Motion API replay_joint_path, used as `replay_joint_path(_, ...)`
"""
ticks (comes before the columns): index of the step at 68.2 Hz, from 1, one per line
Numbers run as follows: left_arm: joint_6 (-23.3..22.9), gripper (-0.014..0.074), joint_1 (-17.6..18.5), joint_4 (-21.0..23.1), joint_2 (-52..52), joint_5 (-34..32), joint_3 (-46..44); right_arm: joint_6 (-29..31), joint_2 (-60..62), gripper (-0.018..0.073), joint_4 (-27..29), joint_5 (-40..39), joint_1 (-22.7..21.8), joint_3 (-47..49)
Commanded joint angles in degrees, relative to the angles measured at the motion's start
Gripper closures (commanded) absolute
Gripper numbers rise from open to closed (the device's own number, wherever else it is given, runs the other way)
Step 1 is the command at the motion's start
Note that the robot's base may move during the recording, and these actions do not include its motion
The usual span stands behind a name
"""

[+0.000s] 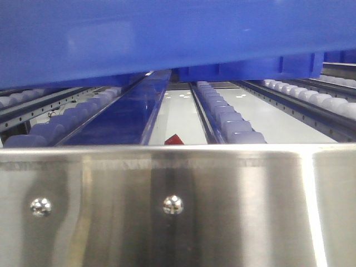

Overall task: Move blue bin to conveyor side
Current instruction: 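Pull the blue bin back off the roller shelf with both grippers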

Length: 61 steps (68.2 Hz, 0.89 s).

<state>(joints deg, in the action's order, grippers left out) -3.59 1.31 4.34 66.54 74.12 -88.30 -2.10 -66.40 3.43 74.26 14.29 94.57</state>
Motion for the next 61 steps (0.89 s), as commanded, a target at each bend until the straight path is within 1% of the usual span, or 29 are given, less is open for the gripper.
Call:
replay_joint_path(1, 0.61, 0.0614, -0.28, -4.65, -1.38, -4.16, -0.56, 1.15, 1.26, 0.0628, -4.74, -5.88, -0.43, 0.78)
replay_joint_path(13, 0.61, 0.0614, -0.28, -4.68, -1.38, -4.16, -0.56, 1.15, 1.26, 0.0628, -4.74, -7.50, -0.43, 0.78)
replay_joint_path(61, 0.61, 0.0614, -0.28, -4.68, -1.38, -4.16, -0.56, 1.15, 1.26, 0.0628, -4.74, -7.50, -0.43, 0.78)
